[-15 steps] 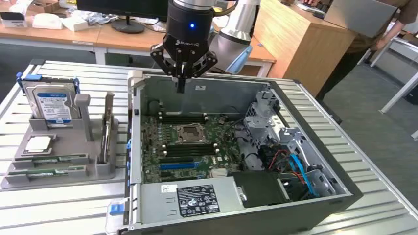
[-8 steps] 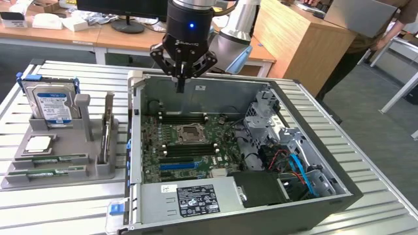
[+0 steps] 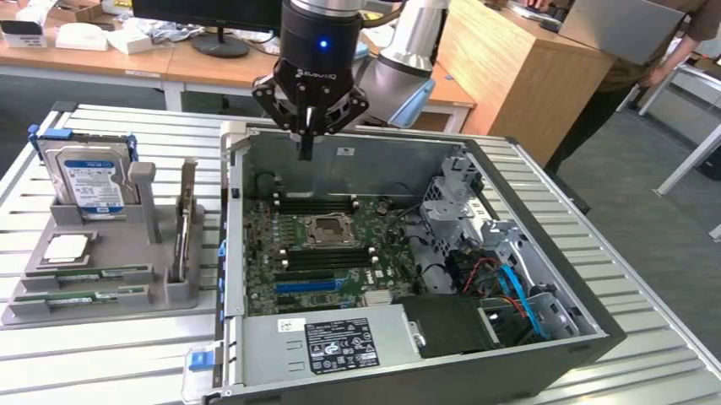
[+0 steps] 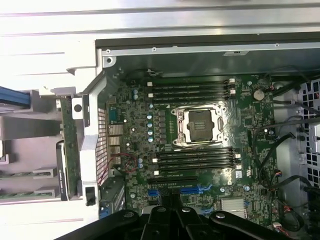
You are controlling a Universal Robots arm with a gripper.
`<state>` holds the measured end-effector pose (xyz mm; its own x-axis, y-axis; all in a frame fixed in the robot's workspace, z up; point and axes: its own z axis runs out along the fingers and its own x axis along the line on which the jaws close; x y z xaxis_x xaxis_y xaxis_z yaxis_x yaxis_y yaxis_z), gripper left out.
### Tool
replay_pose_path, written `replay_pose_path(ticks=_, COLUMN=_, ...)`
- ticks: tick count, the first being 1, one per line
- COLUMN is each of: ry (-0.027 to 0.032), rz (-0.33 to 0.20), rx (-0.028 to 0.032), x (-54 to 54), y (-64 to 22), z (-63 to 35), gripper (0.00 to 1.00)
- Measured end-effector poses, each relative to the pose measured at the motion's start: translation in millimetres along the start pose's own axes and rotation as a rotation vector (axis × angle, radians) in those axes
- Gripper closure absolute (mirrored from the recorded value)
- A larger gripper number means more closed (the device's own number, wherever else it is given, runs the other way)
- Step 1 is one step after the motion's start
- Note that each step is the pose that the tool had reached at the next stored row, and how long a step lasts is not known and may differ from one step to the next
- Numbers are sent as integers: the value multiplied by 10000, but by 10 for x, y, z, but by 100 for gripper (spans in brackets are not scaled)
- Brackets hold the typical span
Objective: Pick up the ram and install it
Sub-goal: 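Reach for the ram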
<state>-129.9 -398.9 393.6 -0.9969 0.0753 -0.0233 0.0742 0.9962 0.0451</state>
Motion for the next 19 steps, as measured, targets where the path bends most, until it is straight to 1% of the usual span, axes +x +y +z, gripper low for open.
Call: replay_pose_path(ticks=19, ry=-2, rz=30, rx=1, x=261, y=-20, z=13, gripper=90)
